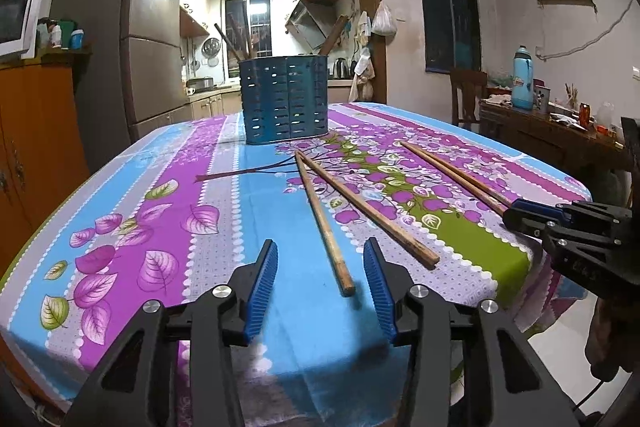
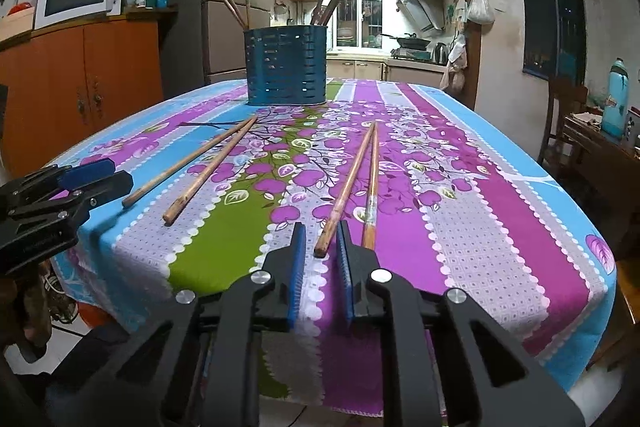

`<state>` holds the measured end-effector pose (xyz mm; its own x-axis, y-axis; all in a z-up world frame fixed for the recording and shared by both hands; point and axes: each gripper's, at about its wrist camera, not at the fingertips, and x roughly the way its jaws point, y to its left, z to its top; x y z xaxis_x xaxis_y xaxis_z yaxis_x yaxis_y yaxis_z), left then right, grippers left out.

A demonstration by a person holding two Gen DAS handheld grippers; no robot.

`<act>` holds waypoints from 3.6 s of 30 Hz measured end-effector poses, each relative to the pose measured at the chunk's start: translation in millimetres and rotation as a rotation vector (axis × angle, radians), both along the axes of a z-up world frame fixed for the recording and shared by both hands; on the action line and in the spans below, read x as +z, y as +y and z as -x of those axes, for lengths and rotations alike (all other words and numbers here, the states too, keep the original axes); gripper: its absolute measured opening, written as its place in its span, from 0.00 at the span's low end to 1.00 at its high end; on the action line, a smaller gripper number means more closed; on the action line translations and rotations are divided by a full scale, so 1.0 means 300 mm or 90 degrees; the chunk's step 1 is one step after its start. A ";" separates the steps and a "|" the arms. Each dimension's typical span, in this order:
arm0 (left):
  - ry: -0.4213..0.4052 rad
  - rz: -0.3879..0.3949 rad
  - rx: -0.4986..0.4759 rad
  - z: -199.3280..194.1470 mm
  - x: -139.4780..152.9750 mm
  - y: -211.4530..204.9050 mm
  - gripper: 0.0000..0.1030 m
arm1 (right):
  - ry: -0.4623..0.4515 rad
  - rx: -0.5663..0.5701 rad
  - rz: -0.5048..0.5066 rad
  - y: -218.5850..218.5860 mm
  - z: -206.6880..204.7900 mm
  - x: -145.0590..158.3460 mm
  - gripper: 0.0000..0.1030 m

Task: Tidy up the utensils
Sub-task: 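Move both open grippers back down over the remaining chopsticks, then close the left gripper on a chopstick while the right gripper grasps another chopstick, then carry the left gripper's chopstick above the blue holder while the right gripper brings its chopstick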

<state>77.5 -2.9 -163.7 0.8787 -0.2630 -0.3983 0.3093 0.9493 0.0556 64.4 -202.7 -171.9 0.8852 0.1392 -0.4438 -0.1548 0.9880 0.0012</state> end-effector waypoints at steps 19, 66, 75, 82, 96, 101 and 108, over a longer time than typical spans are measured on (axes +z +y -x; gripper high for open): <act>-0.001 0.001 -0.002 0.008 -0.049 -0.040 0.19 | -0.020 -0.021 0.000 0.018 0.001 -0.012 0.13; -0.108 0.035 0.029 0.099 0.155 0.010 0.07 | -0.140 -0.001 0.007 0.020 0.106 0.187 0.05; -0.172 0.037 0.017 0.120 0.299 -0.006 0.07 | -0.209 0.036 0.032 0.026 0.105 0.376 0.05; -0.208 0.032 0.003 0.100 0.388 -0.041 0.07 | -0.218 0.069 0.035 0.017 0.045 0.483 0.05; -0.157 0.020 -0.021 -0.129 0.545 -0.055 0.07 | -0.138 0.111 0.015 -0.021 -0.175 0.636 0.05; -0.126 0.033 -0.018 -0.196 0.583 -0.045 0.08 | -0.110 0.119 -0.003 -0.023 -0.236 0.661 0.05; -0.102 0.027 -0.015 -0.251 0.623 -0.027 0.07 | -0.100 0.126 -0.003 -0.014 -0.278 0.695 0.05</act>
